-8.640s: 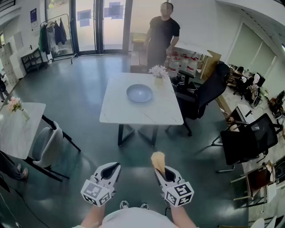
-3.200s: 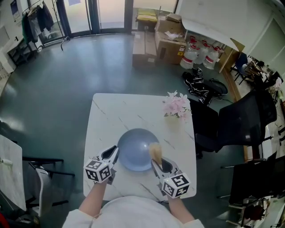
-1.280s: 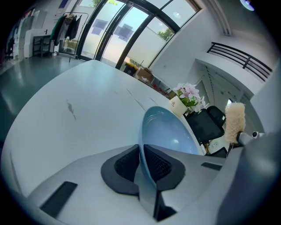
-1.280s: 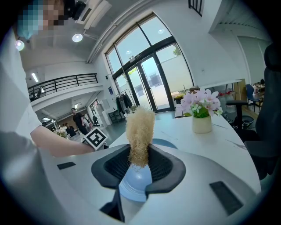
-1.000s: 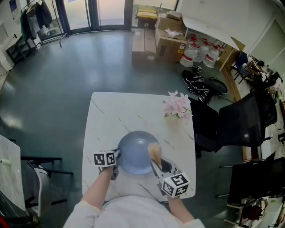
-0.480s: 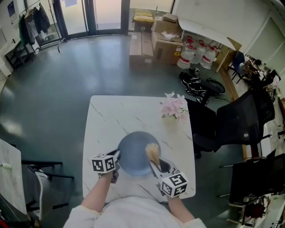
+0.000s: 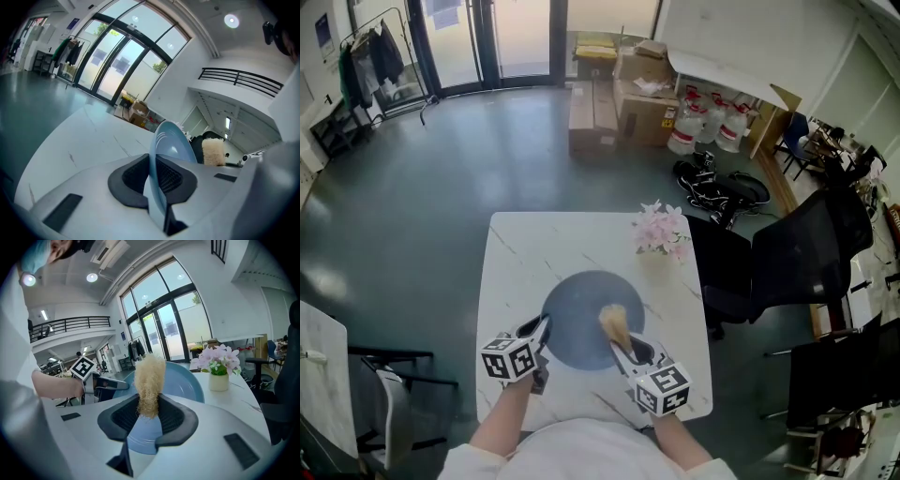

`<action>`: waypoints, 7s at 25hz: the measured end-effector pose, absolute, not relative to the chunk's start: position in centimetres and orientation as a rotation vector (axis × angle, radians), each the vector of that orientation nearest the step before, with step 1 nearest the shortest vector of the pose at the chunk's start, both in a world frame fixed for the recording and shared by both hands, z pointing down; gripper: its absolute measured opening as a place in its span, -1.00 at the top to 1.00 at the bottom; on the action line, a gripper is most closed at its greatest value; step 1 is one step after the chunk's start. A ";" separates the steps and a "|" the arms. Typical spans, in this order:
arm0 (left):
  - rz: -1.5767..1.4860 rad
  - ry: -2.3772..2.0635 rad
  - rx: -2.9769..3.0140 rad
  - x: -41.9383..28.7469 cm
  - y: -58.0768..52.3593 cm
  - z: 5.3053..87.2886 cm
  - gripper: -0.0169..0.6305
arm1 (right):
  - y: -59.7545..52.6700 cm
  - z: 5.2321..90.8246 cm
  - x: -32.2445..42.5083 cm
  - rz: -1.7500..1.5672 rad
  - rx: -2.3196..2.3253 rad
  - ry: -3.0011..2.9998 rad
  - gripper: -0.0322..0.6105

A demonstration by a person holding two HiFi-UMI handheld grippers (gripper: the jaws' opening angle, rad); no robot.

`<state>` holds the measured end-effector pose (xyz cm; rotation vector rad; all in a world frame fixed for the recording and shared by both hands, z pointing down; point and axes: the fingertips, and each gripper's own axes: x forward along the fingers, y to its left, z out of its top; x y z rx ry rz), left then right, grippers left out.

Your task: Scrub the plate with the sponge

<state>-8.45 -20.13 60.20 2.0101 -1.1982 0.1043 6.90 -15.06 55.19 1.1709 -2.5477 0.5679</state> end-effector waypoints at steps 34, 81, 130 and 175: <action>0.055 -1.310 2.236 -9.4 -17.1 52.1 0.82 | -15.6 54.5 5.9 0.346 1.030 -2.362 0.53; 0.029 -1.318 2.256 -8.8 -18.2 51.6 0.81 | -10.3 57.8 -0.1 0.385 0.643 -2.306 0.53; 0.001 -1.279 2.206 -8.4 -19.3 53.1 0.81 | -8.3 59.4 -0.3 0.367 0.452 -2.252 0.53; 0.029 -1.245 1.691 -9.7 -18.8 68.0 0.81 | -8.1 60.9 5.1 0.598 0.662 -2.313 0.53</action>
